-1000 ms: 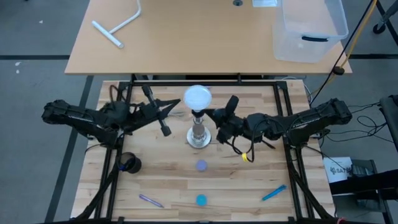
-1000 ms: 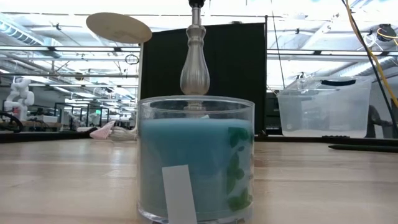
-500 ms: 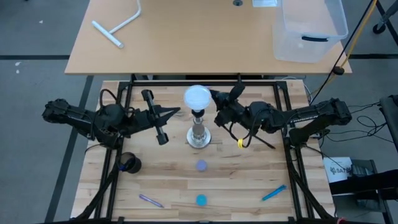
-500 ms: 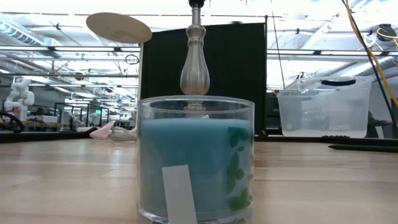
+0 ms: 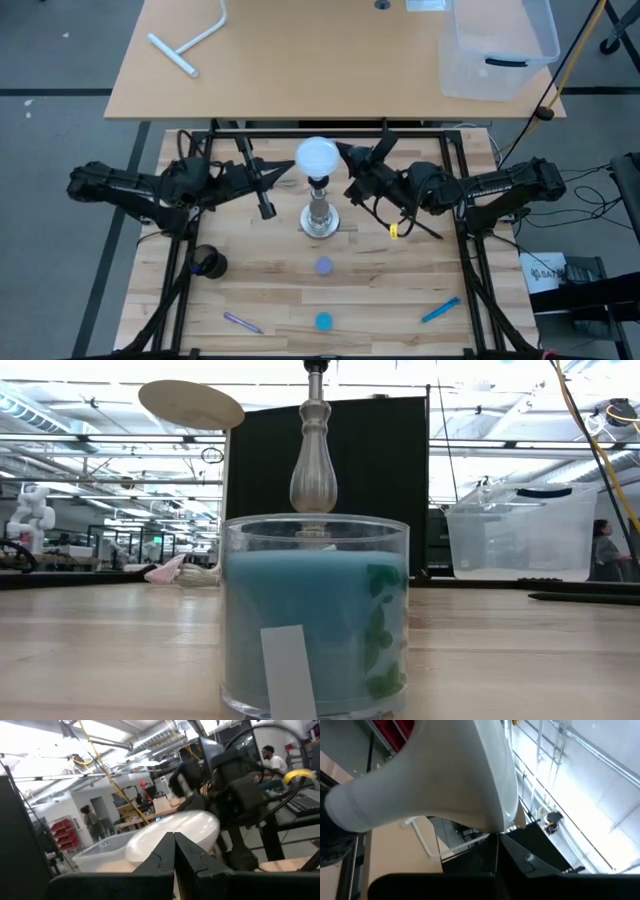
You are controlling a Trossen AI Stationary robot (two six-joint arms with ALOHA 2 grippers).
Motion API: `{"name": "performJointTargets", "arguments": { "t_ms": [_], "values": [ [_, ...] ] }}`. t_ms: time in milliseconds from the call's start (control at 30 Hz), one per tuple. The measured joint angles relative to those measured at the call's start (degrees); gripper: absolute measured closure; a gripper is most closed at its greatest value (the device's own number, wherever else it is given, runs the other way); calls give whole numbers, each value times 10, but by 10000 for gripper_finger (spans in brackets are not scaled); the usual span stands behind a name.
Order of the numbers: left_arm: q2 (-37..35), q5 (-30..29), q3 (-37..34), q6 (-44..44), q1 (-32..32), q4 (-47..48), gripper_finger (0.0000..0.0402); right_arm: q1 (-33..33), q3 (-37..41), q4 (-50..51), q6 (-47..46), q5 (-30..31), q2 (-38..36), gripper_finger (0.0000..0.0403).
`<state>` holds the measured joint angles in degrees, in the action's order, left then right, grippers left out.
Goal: Screw lightbulb
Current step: Insert the lightbulb into the silver lamp socket
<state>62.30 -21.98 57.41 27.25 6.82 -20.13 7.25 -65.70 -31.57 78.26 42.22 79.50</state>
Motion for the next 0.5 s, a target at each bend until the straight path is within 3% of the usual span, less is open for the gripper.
{"name": "performJointTargets", "arguments": {
  "t_ms": [500],
  "values": [
    [-1, 6, 1, -32, -50, 20, 401, 31, 0, 4, 5, 7, -1, 403]
  ]
}}
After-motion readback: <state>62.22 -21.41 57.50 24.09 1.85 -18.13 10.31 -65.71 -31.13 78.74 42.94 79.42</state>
